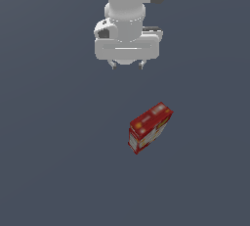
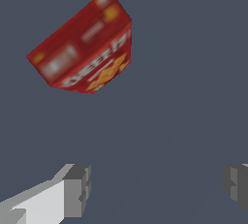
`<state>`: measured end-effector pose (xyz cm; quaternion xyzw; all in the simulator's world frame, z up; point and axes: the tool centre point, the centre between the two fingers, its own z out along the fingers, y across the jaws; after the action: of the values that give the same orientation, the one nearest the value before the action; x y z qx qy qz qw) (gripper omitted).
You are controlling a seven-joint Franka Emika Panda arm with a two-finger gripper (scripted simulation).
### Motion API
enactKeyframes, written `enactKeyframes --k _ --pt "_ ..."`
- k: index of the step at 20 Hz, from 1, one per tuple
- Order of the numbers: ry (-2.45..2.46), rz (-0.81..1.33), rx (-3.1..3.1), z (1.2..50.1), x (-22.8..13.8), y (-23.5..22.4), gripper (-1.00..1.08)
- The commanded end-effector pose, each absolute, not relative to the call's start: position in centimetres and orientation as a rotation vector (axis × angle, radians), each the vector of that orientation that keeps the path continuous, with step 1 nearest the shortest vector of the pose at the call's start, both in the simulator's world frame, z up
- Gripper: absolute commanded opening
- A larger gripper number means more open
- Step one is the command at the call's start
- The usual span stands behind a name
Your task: Pick up the object and move it to a goal position.
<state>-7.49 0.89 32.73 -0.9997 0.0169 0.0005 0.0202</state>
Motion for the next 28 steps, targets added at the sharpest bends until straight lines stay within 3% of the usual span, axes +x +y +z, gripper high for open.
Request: enactKeyframes --k 1,17,28 --pt "0.052 0.001 -3.101 32.7 -7.5 0.9 1.0" --pt "0.039 0.061 -3.112 31.5 -7.8 2.5 1.0" --pt "0.189 0.057 -3.111 31.0 -6.1 3.2 1.0"
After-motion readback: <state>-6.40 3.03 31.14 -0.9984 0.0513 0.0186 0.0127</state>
